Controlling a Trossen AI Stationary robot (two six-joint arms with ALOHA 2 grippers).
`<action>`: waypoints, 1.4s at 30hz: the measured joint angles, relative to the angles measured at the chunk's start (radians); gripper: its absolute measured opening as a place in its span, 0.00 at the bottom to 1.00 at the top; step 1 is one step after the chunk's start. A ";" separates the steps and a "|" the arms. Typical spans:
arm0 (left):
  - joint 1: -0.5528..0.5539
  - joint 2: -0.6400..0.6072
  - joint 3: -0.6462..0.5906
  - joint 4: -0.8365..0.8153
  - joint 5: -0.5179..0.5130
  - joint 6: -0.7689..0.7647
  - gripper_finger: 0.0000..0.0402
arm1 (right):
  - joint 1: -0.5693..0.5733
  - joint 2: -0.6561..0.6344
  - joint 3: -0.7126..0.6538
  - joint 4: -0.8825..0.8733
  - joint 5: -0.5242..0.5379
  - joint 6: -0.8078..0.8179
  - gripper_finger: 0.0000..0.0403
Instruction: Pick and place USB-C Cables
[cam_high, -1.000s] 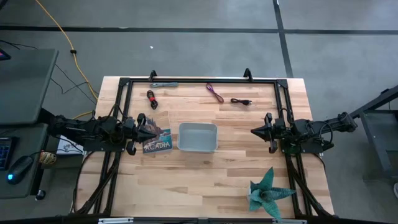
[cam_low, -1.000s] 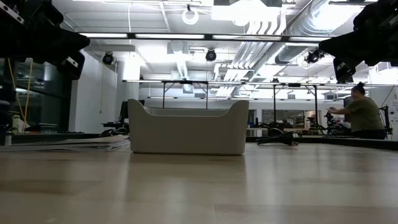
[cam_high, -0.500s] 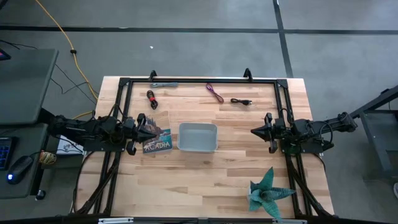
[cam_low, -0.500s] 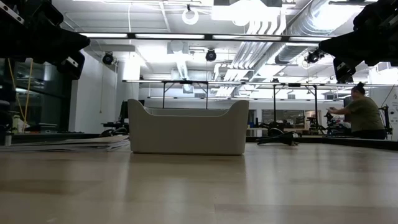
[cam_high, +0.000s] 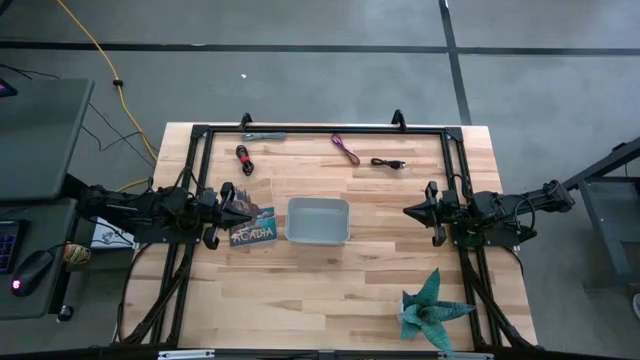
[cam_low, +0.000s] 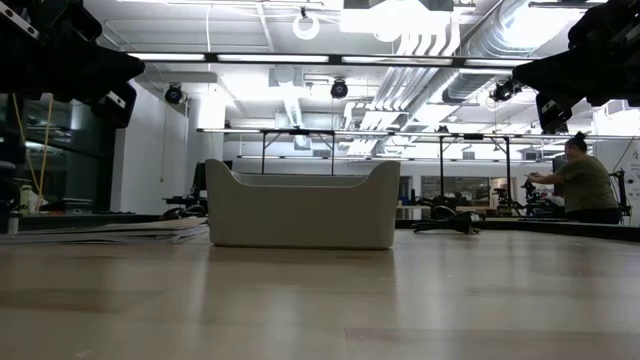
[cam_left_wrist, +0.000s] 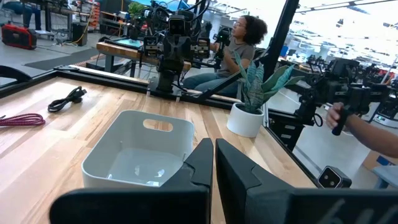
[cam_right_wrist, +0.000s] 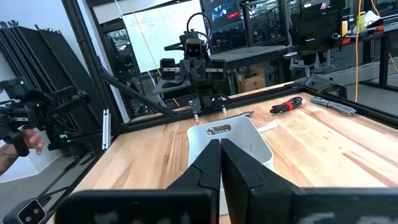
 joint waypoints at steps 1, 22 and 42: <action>0.000 0.000 0.000 0.000 0.000 0.000 0.00 | 0.000 0.000 0.000 0.000 0.000 0.000 0.00; 0.000 0.000 0.000 0.000 0.000 0.000 0.00 | 0.000 0.000 0.000 0.078 0.106 0.007 0.00; 0.000 0.000 0.000 0.000 0.000 0.000 0.00 | 0.000 0.205 0.200 0.209 0.363 -0.157 0.18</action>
